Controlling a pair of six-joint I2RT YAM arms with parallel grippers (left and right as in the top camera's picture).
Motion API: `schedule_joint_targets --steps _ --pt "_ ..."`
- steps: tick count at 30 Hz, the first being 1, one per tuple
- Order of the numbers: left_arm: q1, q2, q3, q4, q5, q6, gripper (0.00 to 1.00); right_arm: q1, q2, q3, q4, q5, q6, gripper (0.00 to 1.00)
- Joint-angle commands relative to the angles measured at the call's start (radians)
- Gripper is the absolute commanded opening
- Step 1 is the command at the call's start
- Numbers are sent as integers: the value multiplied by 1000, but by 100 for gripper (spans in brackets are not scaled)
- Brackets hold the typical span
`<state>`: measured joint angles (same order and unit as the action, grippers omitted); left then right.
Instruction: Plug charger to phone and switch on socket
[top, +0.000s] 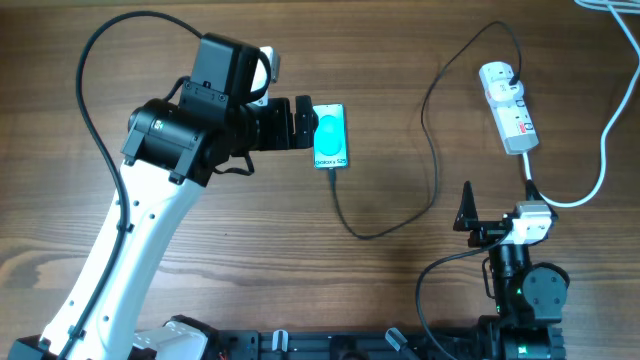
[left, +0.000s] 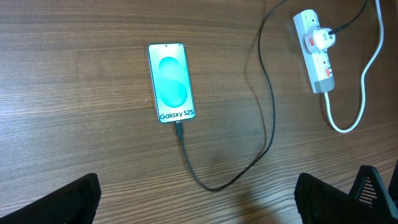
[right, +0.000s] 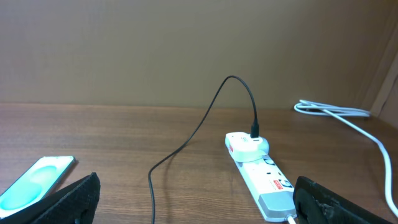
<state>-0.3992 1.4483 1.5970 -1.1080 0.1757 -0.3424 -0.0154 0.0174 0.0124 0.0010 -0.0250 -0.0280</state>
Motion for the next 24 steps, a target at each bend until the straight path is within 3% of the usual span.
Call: schedule_joint_targets --steps 1,16,24 --pt "5 -5 -3 -1 -10 -9 100 6 -14 -7 2 -2 2 100" --pt "16 -41 -21 -22 -102 -6 100 6 -14 -7 2 -2 2 100" --pt "94 -160 -182 61 -106 -6 100 6 -14 -7 2 -2 2 100"
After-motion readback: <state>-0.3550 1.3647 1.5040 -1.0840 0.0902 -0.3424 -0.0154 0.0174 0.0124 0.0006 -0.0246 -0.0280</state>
